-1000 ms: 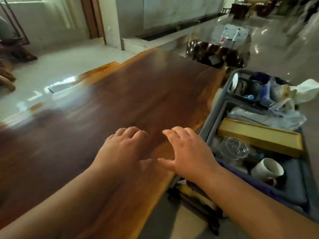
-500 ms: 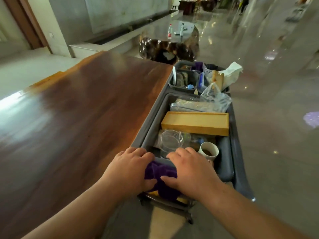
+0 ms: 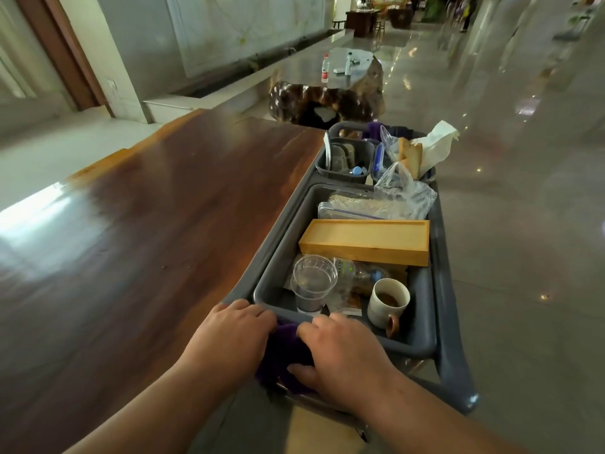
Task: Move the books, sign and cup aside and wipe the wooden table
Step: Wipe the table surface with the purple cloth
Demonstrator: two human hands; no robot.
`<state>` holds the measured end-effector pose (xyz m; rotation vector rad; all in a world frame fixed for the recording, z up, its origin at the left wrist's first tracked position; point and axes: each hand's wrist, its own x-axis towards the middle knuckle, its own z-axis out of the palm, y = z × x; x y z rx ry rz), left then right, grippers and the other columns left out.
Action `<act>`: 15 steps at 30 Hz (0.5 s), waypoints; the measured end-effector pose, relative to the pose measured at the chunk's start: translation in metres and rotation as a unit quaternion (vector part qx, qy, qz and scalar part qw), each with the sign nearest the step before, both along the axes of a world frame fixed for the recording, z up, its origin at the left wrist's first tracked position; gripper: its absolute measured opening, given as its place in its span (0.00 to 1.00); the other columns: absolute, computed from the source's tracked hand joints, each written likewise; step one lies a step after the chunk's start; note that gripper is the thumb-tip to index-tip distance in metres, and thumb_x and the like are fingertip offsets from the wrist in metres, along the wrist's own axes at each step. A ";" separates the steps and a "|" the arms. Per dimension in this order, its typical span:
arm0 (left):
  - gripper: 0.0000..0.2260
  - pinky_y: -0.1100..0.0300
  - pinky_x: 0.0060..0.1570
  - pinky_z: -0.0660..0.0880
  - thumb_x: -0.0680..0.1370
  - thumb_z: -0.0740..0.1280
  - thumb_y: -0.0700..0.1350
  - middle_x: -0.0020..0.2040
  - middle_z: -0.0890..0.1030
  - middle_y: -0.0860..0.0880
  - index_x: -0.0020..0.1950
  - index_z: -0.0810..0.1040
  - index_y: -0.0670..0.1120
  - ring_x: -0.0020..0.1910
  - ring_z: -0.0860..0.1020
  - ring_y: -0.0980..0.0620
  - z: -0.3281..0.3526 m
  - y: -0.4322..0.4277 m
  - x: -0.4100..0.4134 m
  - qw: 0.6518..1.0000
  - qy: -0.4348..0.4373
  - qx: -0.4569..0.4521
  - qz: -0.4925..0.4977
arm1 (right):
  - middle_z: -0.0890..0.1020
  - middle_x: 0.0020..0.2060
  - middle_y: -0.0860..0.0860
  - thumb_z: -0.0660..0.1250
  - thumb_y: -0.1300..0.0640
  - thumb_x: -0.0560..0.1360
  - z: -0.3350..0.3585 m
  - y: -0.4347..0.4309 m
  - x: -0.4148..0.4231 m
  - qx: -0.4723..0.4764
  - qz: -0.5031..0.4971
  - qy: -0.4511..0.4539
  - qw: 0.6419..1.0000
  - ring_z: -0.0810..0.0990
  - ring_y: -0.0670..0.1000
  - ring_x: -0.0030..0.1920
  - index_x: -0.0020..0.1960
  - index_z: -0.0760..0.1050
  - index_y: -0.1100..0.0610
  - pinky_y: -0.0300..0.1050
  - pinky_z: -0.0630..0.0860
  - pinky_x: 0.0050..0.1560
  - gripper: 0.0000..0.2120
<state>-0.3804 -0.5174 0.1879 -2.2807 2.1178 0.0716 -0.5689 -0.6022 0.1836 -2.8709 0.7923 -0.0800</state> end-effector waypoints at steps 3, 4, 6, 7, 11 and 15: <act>0.09 0.53 0.61 0.73 0.80 0.65 0.53 0.57 0.78 0.59 0.61 0.74 0.59 0.59 0.74 0.53 -0.002 -0.001 -0.003 1.000 0.005 0.015 0.012 | 0.78 0.45 0.47 0.65 0.34 0.74 -0.001 -0.002 0.002 -0.002 0.007 -0.012 1.000 0.74 0.51 0.44 0.53 0.73 0.48 0.49 0.72 0.41 0.19; 0.12 0.54 0.60 0.74 0.79 0.69 0.53 0.57 0.77 0.59 0.61 0.73 0.59 0.58 0.74 0.53 -0.002 -0.001 -0.005 1.000 0.012 0.021 0.017 | 0.78 0.46 0.47 0.65 0.34 0.74 -0.001 -0.002 0.003 -0.003 0.008 -0.019 1.000 0.74 0.51 0.45 0.54 0.73 0.47 0.49 0.74 0.42 0.19; 0.20 0.55 0.58 0.75 0.74 0.76 0.54 0.56 0.76 0.59 0.61 0.70 0.59 0.57 0.73 0.54 -0.001 0.001 -0.006 0.999 0.025 0.023 0.025 | 0.79 0.48 0.46 0.66 0.33 0.73 0.000 -0.002 0.006 0.001 0.006 -0.035 0.999 0.75 0.50 0.47 0.58 0.72 0.46 0.49 0.76 0.44 0.21; 0.22 0.56 0.58 0.75 0.72 0.77 0.56 0.55 0.76 0.60 0.60 0.69 0.59 0.56 0.73 0.55 0.001 0.004 -0.006 0.999 0.031 0.017 0.025 | 0.79 0.49 0.46 0.67 0.33 0.73 0.001 -0.002 0.009 0.008 0.005 -0.042 0.999 0.76 0.50 0.48 0.61 0.72 0.45 0.49 0.77 0.45 0.22; 0.18 0.54 0.57 0.77 0.75 0.69 0.58 0.55 0.77 0.58 0.62 0.70 0.59 0.52 0.72 0.55 0.024 0.021 -0.002 0.998 0.047 -0.038 0.002 | 0.78 0.48 0.44 0.63 0.39 0.78 0.010 0.004 0.028 0.023 0.025 -0.078 0.996 0.77 0.49 0.46 0.60 0.73 0.44 0.49 0.79 0.45 0.15; 0.13 0.54 0.56 0.77 0.79 0.57 0.56 0.57 0.79 0.55 0.63 0.68 0.59 0.56 0.75 0.52 0.051 0.052 0.015 0.995 0.033 -0.091 0.035 | 0.80 0.43 0.43 0.58 0.44 0.83 0.024 0.020 0.065 0.053 0.049 -0.116 0.991 0.80 0.48 0.41 0.56 0.74 0.43 0.46 0.80 0.39 0.08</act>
